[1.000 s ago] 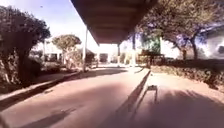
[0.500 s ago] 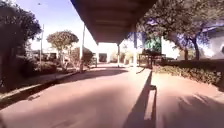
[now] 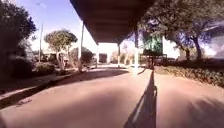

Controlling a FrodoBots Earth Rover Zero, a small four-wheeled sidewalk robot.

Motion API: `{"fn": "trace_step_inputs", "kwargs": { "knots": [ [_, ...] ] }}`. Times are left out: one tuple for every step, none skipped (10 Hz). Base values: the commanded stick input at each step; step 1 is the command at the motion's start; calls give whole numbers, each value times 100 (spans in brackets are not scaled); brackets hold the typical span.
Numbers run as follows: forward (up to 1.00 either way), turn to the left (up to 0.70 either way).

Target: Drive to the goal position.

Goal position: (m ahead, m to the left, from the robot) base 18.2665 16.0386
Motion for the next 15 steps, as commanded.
{"fn": "trace_step_inputs", "kwargs": {
  "knots": [
    [85, 4],
    [85, 24],
    [85, 31],
    [85, 2],
    [85, 0],
    [85, 0],
    [85, 0],
    [85, 0],
    [85, 0],
    [85, 0],
    [85, 0],
    [85, 0],
    [85, 0],
    [85, 0],
    [85, 0]
  ]
}}
